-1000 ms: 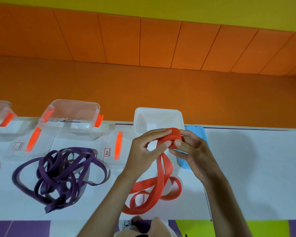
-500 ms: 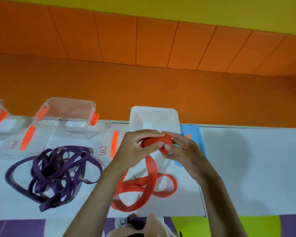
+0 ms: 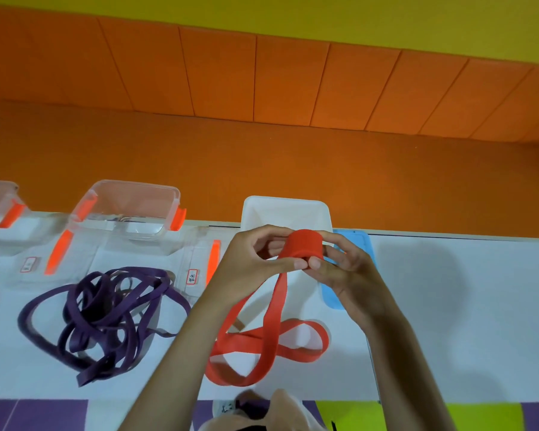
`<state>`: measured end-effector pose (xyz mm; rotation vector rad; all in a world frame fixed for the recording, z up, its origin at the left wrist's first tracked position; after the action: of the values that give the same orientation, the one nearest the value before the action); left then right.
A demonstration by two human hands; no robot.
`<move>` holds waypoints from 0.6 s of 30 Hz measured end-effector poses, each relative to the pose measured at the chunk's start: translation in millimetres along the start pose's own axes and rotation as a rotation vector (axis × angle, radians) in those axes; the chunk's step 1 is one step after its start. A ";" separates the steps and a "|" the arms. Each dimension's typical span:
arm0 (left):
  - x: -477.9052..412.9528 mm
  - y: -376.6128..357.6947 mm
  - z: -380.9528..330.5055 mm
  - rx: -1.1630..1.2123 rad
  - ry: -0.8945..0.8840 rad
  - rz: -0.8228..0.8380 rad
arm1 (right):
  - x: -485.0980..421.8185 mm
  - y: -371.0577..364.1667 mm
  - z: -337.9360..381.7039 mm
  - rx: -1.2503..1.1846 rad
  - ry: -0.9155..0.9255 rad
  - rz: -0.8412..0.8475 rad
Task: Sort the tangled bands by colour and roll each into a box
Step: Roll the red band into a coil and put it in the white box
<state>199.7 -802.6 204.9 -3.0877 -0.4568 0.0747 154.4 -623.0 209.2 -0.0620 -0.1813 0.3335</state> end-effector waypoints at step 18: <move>-9.0 -9.2 4.2 -0.161 -0.133 -0.037 | -31.7 26.3 12.5 0.273 0.026 0.138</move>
<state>188.2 -796.4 201.4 -3.2438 -0.5500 0.2559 114.2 -608.3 213.8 0.1919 -0.1042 0.4918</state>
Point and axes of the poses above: each hand's wrist, its own x-axis away from the middle knuckle, its own y-axis out of the back of the hand, z = x × y, the point moved 5 cm from there along -x, towards the middle knuckle, and after that the axes turned 10 degrees about -z, right-handed, at the moved point
